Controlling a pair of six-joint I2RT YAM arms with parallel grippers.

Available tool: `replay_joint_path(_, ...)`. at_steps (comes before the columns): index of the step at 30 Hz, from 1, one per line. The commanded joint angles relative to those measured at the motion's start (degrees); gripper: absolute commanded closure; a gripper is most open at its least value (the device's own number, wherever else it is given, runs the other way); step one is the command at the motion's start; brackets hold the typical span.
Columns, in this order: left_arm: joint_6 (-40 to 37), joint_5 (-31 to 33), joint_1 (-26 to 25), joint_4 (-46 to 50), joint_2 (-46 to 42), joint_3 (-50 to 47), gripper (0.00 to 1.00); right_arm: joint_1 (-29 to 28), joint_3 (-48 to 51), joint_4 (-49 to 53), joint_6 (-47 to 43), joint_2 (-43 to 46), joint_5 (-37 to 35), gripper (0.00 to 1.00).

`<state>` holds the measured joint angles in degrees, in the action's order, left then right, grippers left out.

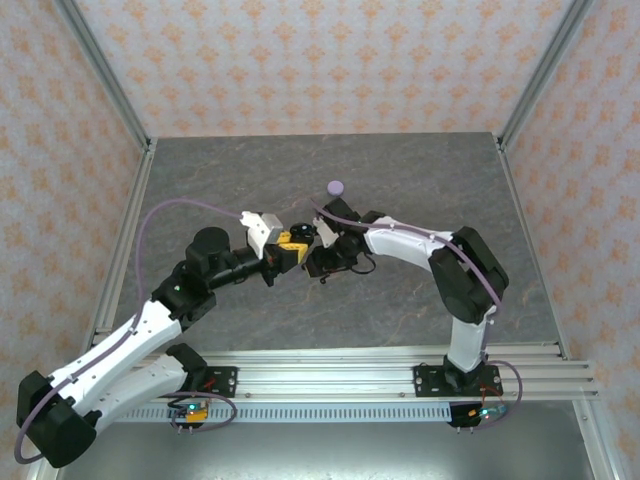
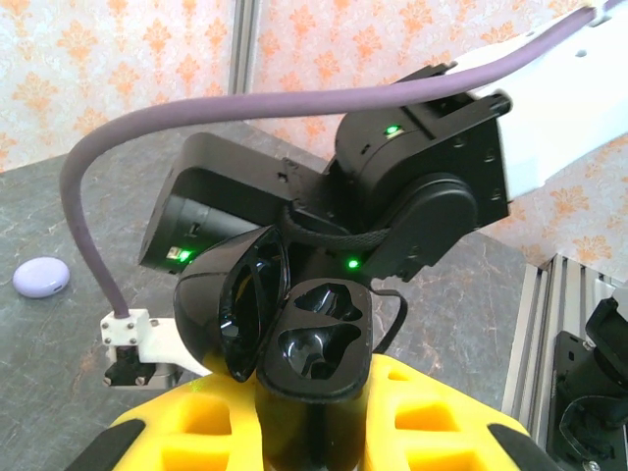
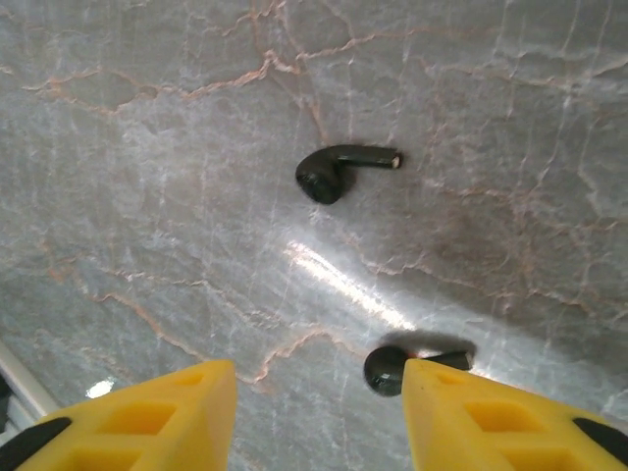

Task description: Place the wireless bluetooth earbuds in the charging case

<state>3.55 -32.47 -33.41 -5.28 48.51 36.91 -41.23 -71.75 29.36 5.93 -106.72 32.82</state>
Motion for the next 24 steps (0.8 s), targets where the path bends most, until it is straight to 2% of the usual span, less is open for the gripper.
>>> replay_joint_path(1, -0.1, 0.8, -0.3, 0.2, -1.4, -0.5, 0.83, -0.3, -2.8, 5.2, -4.4, -2.3, -3.4, 0.47)
replay_joint_path(7, -0.1, 1.0, -0.3, 0.4, -1.7, -0.6, 0.83, -0.4, -4.9, 7.6, -7.9, -4.4, -3.9, 0.44)
replay_joint_path(15, 0.0, 1.0, -0.4, 0.4, -2.3, -1.0, 0.83, -2.0, -6.4, 10.2, -9.8, -6.9, -6.1, 0.44)
replay_joint_path(24, -0.1, 1.5, -0.4, 1.1, -3.2, -1.0, 0.83, -3.1, -5.6, 11.5, -9.1, -6.5, -9.1, 0.56)
